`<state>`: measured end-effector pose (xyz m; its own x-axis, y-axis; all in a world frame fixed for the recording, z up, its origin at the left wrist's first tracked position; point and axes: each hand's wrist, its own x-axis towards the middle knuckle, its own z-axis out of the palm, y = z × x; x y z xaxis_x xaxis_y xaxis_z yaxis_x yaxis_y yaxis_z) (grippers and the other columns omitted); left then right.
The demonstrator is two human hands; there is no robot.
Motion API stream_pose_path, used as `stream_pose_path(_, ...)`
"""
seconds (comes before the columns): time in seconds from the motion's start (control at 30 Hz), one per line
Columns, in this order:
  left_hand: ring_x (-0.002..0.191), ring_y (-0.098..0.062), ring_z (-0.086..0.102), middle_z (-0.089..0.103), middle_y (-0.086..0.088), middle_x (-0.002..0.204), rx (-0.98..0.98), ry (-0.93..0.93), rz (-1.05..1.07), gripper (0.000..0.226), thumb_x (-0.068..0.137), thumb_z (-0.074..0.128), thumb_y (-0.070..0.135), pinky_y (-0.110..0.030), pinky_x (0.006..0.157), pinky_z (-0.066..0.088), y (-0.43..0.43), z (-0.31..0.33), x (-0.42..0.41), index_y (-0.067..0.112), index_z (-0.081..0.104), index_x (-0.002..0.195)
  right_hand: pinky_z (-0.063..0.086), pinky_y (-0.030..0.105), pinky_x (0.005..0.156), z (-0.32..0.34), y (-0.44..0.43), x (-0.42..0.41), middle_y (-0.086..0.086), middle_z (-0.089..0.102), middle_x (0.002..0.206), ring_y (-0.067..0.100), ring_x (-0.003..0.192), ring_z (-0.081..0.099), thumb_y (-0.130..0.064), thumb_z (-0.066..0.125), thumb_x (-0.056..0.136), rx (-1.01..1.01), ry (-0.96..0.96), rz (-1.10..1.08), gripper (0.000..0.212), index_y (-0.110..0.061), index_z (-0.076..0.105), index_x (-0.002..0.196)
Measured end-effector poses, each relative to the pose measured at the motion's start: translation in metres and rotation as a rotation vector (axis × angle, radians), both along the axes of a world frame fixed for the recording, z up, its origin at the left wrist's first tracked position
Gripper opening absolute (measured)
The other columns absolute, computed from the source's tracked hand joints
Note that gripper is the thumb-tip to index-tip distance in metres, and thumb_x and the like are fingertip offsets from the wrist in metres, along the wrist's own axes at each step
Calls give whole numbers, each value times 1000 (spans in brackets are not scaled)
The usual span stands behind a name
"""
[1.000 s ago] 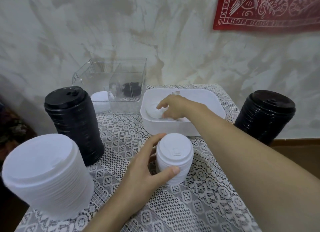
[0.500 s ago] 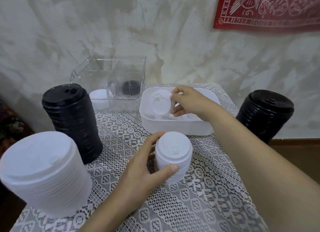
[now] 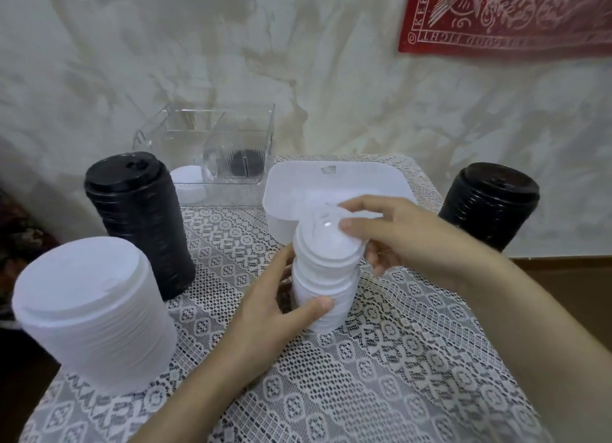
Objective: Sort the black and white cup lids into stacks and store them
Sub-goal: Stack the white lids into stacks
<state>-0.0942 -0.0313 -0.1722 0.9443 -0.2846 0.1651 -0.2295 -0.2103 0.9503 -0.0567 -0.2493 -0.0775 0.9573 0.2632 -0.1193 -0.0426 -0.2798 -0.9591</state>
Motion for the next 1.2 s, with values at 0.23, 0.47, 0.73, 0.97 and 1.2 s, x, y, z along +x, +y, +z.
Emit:
stream_pose_path(0.23,126,1,59,62,25,136,-24,-39,-28,73,82,82,37,-16,98,50,-2,-1,2,48,46,145,51,30,58,-27,6,-11,-11,66,80,15,66,57,-34,67,98,-126,-90,-85,17,-26,76,110)
stream_pose_path(0.47,125,0,60,63,25,135,-32,-50,-37,76,79,78,50,-17,98,50,-2,-2,3,51,43,146,53,28,77,-32,12,-16,-11,72,107,4,85,65,-43,66,97,-235,-225,-156,23,-33,73,116)
stream_pose_path(0.73,126,0,60,64,25,135,-19,-62,-28,70,84,81,39,-21,101,52,-2,-2,4,54,44,143,39,38,120,-33,0,-21,-24,52,148,-5,136,48,-64,83,64,-368,-261,96,99,-41,45,152)
stream_pose_path(0.97,131,-2,57,60,22,142,-51,-50,-52,94,74,81,60,-22,103,50,0,-7,6,42,37,156,39,38,120,-29,-4,-22,-26,52,148,-6,137,47,-63,82,69,-393,-287,103,92,-44,45,151)
stream_pose_path(1.2,126,-2,61,64,23,136,-55,-65,-37,78,82,72,55,-16,97,50,0,-7,6,44,40,152,45,31,114,-25,-2,-24,-26,62,135,-12,126,54,-51,83,77,-241,-257,70,83,-33,50,150)
